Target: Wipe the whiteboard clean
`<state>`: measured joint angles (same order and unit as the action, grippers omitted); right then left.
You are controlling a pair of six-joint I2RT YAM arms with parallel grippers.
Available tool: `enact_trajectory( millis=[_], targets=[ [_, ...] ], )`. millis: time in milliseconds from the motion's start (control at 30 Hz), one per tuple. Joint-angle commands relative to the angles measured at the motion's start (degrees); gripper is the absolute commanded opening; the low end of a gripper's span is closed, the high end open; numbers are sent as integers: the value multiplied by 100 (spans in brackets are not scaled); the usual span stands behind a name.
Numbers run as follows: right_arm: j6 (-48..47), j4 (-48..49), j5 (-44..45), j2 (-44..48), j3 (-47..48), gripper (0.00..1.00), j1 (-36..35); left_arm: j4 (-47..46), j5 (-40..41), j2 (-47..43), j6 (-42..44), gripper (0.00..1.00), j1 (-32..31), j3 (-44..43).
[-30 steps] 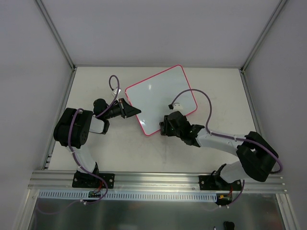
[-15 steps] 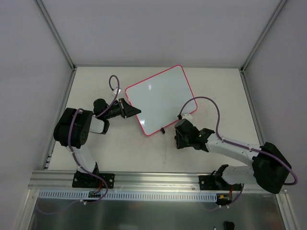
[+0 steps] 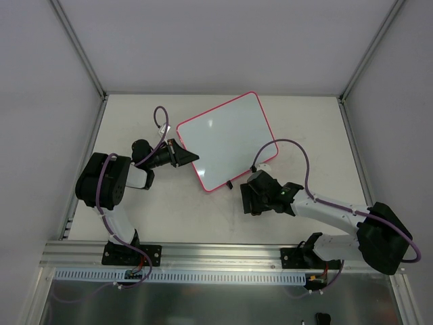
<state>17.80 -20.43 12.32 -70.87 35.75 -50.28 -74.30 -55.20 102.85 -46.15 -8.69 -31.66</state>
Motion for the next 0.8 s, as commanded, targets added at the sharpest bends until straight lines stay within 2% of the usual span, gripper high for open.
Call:
enact_trajectory(
  millis=[0, 200, 233, 433, 567, 667, 700, 767],
  targets=[
    [-14, -102, 60, 170, 46, 88, -43, -2203, -105, -221, 177, 9, -36, 37],
    [-31, -111, 139, 319, 11, 90, -43, -2203, -79, -265, 203, 25, -28, 81],
    [-31, -111, 139, 346, 3, 90, -43, -2203, -79, -274, 203, 30, -36, 90],
    [-75, -111, 201, 434, 29, 90, -43, -2203, -61, -335, 229, 41, -28, 142],
    [-145, -102, 245, 539, 38, 91, -43, -2203, -17, -423, 291, 54, 16, 230],
    [-224, -93, 289, 697, 116, 91, -34, -2203, -87, -520, 422, 55, 25, 318],
    [-285, -102, 306, 776, 134, 93, -34, -2203, -18, -616, 440, 63, 34, 371],
    [-356, -111, 298, 855, 213, 93, -43, -2203, 88, -730, 536, 71, 60, 485]
  ],
)
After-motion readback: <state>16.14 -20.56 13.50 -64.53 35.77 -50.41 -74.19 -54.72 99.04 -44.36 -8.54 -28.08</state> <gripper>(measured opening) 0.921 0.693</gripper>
